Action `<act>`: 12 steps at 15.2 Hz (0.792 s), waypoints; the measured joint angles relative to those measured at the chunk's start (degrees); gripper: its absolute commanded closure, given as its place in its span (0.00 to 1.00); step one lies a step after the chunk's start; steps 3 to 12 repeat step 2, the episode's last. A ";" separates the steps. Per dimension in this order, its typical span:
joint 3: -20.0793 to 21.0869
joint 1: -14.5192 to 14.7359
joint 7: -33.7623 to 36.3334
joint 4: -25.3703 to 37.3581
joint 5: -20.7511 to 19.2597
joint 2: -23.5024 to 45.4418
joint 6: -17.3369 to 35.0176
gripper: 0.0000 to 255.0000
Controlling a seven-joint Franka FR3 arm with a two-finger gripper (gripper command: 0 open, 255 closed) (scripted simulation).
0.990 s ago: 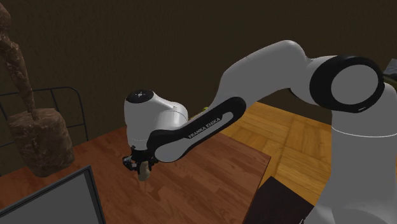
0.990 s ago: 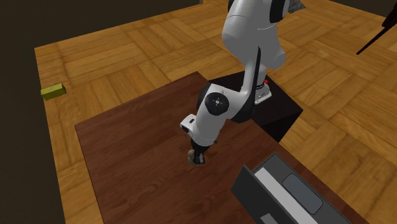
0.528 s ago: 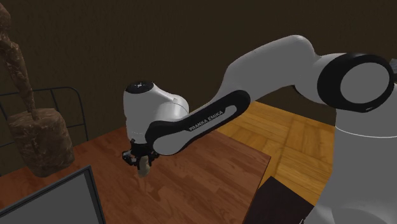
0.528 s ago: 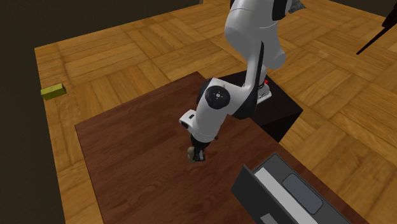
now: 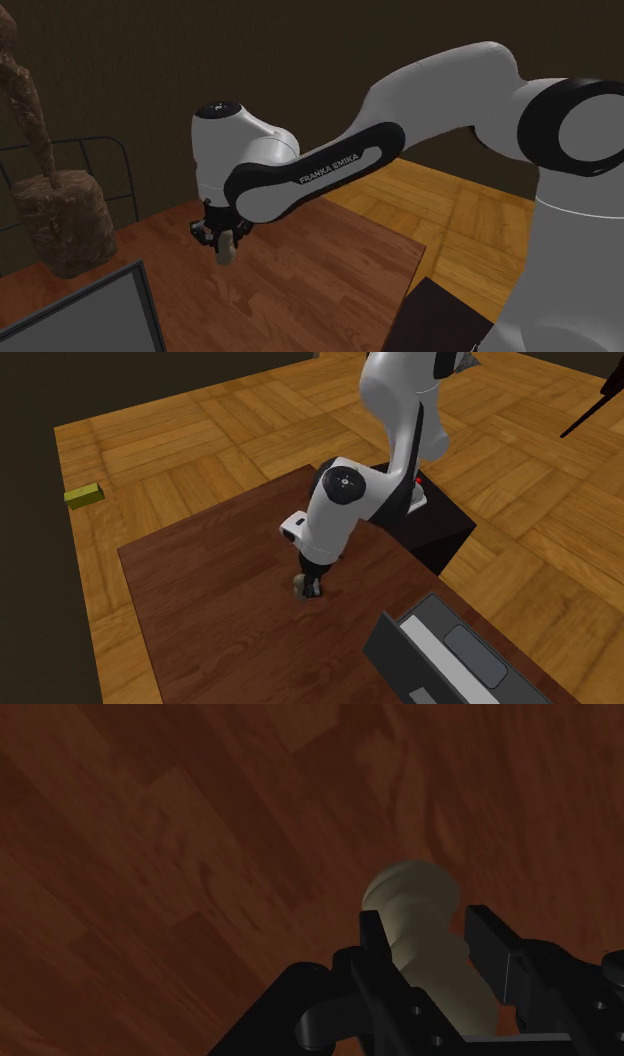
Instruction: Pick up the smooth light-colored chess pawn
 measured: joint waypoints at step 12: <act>0.16 -0.06 -0.42 0.71 0.43 -0.39 -0.99 1.00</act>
